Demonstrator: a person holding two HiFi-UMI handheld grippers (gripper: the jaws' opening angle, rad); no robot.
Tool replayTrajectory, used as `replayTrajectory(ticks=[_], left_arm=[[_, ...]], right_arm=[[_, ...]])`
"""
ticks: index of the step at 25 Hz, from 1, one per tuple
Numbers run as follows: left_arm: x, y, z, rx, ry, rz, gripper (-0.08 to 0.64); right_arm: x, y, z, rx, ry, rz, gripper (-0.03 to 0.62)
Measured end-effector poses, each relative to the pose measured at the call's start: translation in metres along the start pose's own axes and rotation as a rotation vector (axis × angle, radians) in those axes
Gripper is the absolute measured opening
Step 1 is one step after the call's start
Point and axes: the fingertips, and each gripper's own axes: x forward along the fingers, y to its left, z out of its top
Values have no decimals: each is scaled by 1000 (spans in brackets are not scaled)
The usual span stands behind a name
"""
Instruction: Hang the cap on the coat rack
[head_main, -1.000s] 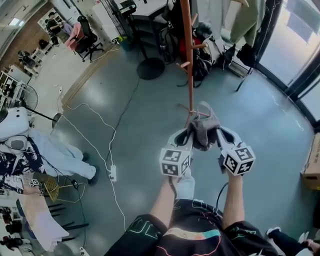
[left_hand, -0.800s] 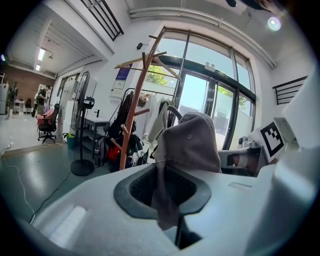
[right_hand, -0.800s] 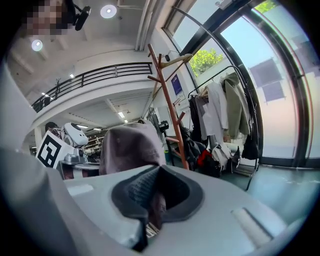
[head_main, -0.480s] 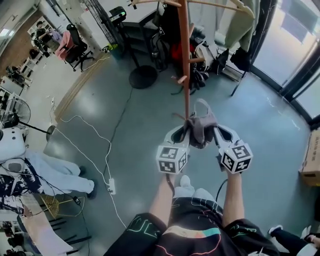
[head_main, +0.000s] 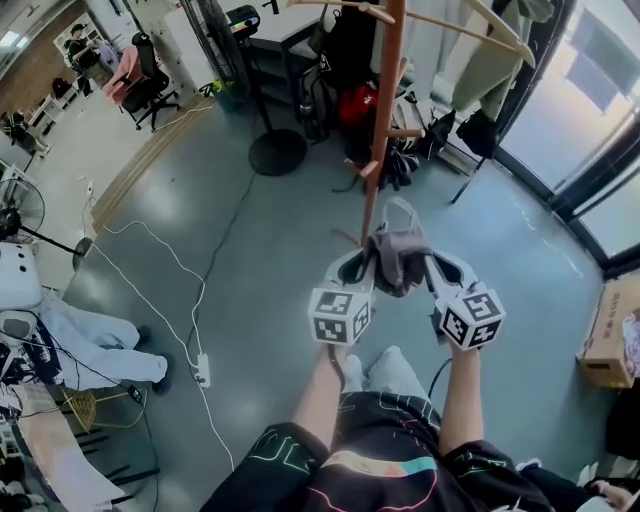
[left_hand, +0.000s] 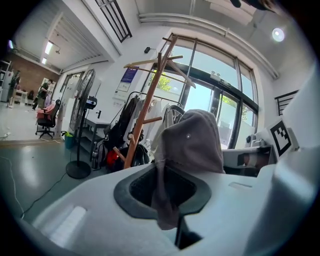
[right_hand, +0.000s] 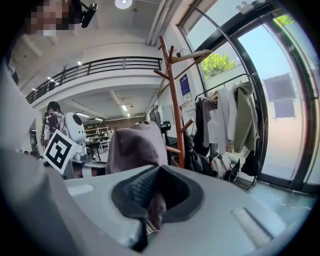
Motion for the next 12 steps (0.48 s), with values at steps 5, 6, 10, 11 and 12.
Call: replayTrajectory(ticks=[5,6,10,11,12], left_arm=[[10,3,-9,-19,23,11,49],[12,6,-10,-22,26,22,48],[21,28,-11,-36,32,75,49],[23,33,-11,-40,34,87,49],[24,38,-11,-45,37,100,49]], right_arm=[[11,-12,-11,16,36,3,8],[16,-13,-12,18,41,12,8],[41,-14,-14,22,56,60,8],[47,-14,-15,23,60,71,8],[53,-14,-15,23,65,82,8]])
